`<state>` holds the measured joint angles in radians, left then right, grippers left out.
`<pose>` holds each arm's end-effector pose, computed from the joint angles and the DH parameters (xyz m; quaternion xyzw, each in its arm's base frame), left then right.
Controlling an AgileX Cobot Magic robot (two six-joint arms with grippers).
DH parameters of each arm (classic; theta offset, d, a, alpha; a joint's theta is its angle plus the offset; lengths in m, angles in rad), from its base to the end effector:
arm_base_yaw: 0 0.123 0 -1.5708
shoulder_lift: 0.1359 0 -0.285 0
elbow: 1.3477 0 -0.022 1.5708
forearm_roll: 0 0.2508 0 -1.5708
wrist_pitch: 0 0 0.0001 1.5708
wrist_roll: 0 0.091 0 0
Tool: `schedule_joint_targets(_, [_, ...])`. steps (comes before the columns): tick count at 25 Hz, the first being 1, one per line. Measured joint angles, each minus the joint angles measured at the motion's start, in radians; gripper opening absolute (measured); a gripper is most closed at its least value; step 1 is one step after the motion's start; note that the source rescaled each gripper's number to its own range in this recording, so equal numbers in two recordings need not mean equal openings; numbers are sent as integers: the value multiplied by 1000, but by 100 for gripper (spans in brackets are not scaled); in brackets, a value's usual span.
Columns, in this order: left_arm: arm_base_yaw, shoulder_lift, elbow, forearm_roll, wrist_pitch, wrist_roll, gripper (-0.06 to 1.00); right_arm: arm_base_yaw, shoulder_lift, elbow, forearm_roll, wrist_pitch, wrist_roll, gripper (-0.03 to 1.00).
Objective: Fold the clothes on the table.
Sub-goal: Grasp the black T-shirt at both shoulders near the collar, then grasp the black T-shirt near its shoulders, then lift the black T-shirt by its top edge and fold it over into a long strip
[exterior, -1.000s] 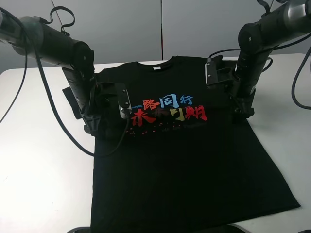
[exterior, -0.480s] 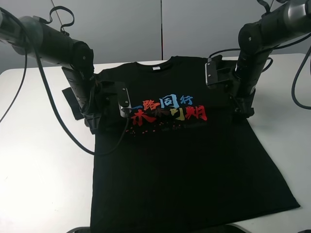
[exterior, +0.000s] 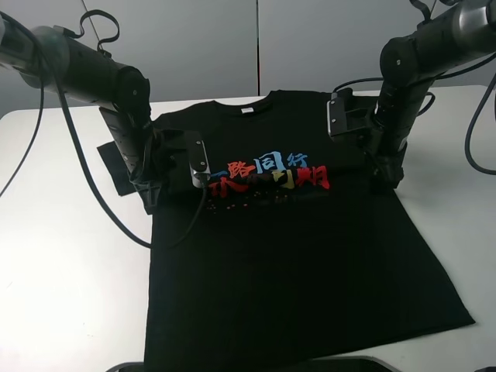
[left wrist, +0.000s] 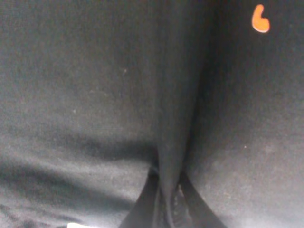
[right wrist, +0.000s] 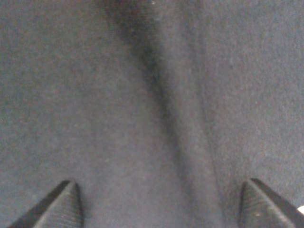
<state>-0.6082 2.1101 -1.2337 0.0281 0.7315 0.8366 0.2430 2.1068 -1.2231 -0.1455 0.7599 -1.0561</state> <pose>0.3086 -0.2128 0.0921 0.6686 0.7432 0.0124 0.0238 0.3615 0.0802 0.0916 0.6449 -0.7626 0.0492 0.0134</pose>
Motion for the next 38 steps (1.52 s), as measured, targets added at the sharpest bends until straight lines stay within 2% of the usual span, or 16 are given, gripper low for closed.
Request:
schedule_joint_targets(2, [0,0,0,0,0,0,1,0,0,0,0,-4,0,68])
schedule_joint_targets(5, [0,0,0,0,0,0,1,0,0,0,0,-7,0,67])
schedule_joint_targets(16, [0,0,0,0,0,0,1,0,-2,0,0,-17,0,67])
schedule_joint_targets(22, [0,0,0,0,0,0,1,0,-16,5,-2,-60,0,67])
schedule_joint_targets(38, [0,0,0,0,0,0,0,0,-38,7,-54,-92,0,67])
